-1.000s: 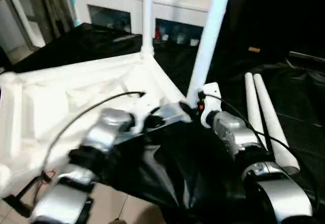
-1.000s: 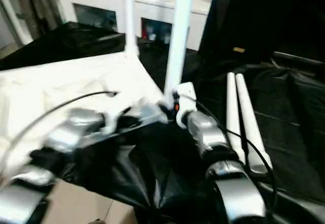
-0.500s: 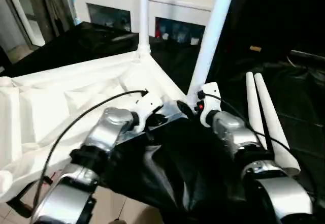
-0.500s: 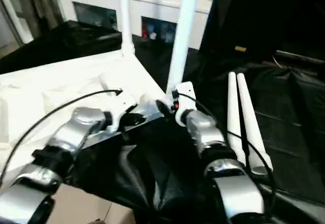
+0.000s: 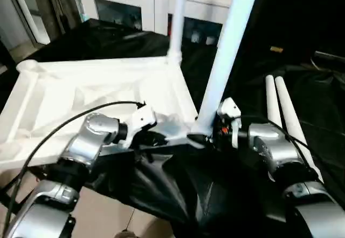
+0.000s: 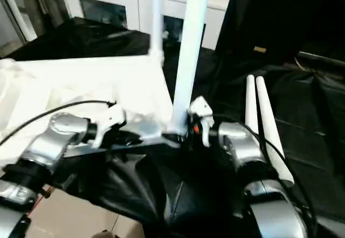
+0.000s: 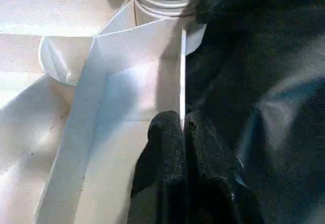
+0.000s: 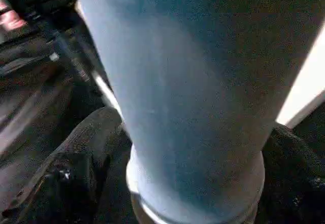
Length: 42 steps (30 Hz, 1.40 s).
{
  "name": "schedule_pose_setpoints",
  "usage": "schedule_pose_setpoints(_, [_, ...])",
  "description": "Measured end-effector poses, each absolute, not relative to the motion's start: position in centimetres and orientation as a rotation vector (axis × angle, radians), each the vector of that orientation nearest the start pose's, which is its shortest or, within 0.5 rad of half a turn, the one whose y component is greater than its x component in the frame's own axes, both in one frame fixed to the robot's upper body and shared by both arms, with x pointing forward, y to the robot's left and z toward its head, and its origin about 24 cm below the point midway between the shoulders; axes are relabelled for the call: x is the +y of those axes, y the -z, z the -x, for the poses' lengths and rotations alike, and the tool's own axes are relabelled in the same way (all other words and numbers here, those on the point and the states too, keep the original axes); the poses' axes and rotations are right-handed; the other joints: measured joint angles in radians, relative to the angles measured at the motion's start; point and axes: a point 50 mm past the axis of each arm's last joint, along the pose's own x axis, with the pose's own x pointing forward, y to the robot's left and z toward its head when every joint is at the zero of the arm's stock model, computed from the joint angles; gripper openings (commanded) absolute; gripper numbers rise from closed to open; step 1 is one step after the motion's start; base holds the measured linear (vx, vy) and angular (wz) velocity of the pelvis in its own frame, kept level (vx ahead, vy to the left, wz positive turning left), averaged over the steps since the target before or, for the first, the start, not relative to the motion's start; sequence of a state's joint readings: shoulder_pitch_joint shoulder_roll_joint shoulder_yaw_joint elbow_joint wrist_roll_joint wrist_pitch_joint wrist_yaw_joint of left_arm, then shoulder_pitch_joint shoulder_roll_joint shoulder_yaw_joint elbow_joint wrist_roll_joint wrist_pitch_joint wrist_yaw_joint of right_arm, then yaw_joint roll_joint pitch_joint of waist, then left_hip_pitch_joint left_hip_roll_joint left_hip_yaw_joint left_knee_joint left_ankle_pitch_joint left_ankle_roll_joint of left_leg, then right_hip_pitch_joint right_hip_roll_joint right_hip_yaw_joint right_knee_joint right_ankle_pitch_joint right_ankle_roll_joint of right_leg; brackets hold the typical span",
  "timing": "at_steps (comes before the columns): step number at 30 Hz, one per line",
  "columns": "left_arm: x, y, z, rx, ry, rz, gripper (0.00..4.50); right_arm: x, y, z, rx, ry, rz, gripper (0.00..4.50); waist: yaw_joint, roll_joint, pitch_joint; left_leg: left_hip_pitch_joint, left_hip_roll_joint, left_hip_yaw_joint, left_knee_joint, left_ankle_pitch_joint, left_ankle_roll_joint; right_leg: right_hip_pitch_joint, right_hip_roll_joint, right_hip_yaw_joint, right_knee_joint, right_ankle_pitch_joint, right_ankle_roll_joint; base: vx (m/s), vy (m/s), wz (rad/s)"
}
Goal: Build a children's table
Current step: Rotate leg to tighten
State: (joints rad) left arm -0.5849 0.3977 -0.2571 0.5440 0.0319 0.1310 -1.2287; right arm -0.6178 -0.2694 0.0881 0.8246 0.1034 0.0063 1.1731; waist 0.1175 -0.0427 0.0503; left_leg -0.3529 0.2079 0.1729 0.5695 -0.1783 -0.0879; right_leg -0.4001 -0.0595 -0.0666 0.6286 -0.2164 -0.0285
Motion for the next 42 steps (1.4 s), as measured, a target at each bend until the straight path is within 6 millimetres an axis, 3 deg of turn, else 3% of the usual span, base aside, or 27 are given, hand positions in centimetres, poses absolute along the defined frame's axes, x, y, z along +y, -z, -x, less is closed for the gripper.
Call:
schedule_pose_setpoints(1, [14.4, -6.0, -31.6, 0.456, 1.322, -0.417, 0.0, -14.0, -4.0, -32.5, 0.333, -1.206, 0.069, 3.63, -0.001, 0.0, 0.0, 0.0, 0.0, 0.0, 0.0, -0.001, -0.001, 0.0, 0.0, 0.0, 0.0, 0.0, 0.0, 0.0, 0.0, 0.0])
schedule_pose_setpoints(6, [14.6, -6.0, -31.5, 0.46, 1.349, -0.418, 0.0, -13.9, -4.0, -32.2, 0.336, -1.231, 0.068, 3.39, 0.0, -0.001, 0.0, 0.0, 0.0, 0.0, 0.0, -0.003, -0.004, 0.0, 0.0, 0.0, 0.0, 0.0, 0.0, 0.0, 0.0, 0.0])
schedule_pose_setpoints(7, [14.6, -6.0, -31.4, 0.461, 1.35, -0.417, 0.0, -13.9, -4.0, -32.2, 0.337, -1.232, 0.065, 3.18, 0.0, -0.001, 0.0, 0.0, 0.0, 0.0, 0.0, -0.003, -0.004, 0.0, 0.0, 0.0, 0.0, 0.0, 0.0, 0.0, 0.0, 0.0])
schedule_pose_setpoints(17, [14.5, -5.8, -31.5, 0.465, 1.322, -0.406, 0.0, -13.6, -3.6, -32.2, 0.344, -1.171, 0.034, 2.78, 0.0, -0.001, 0.0, 0.003, 0.0, 0.0, 0.001, -0.002, -0.004, 0.002, 0.0, 0.0, 0.002, 0.0, 0.0, 0.0, 0.0, 0.0])
schedule_pose_setpoints(24, [11.6, -5.3, -33.7, 0.461, 1.089, -0.357, 0.0, -12.1, -3.1, -35.1, 0.338, -0.67, -0.038, 2.74, -0.007, 0.0, 0.0, 0.005, -0.001, 0.0, 0.002, 0.0, -0.006, 0.006, 0.0, 0.002, 0.002, 0.005, -0.001, 0.0, 0.0, 0.0])
schedule_pose_setpoints(29, [9.5, -5.2, -34.6, 0.468, 1.002, -0.325, 0.0, -11.4, -3.2, -36.2, 0.346, -0.419, -0.079, 2.74, -0.002, 0.001, -0.001, 0.004, -0.001, 0.0, 0.002, 0.002, -0.006, 0.006, -0.001, 0.002, 0.002, 0.005, -0.001, 0.0, 0.0, 0.0])
schedule_pose_setpoints(30, [9.3, -5.2, -34.6, 0.467, 0.996, -0.324, 0.0, -11.3, -3.2, -36.3, 0.342, -0.399, -0.079, 3.3, -0.001, 0.002, -0.002, 0.004, -0.001, 0.0, 0.002, 0.002, -0.005, 0.006, -0.001, 0.002, 0.002, 0.005, -0.001, 0.0, 0.0, 0.0])
schedule_pose_setpoints(36, [9.3, -5.2, -34.6, 0.461, 0.99, -0.337, 0.0, -11.1, -2.9, -36.2, 0.344, -0.411, -0.062, 3.79, -0.006, 0.001, -0.002, 0.004, -0.001, 0.0, 0.002, 0.002, -0.005, 0.007, -0.001, 0.002, 0.001, 0.005, -0.001, 0.0, 0.0, 0.0])
schedule_pose_setpoints(42, [9.7, -5.3, -34.4, 0.452, 1.017, -0.347, 0.0, -11.8, -3.2, -36.1, 0.328, -0.536, -0.023, 3.82, -0.007, 0.001, -0.001, 0.002, -0.001, 0.0, 0.001, 0.001, -0.005, 0.004, -0.001, 0.001, 0.001, 0.005, -0.001, 0.0, 0.0, 0.0])
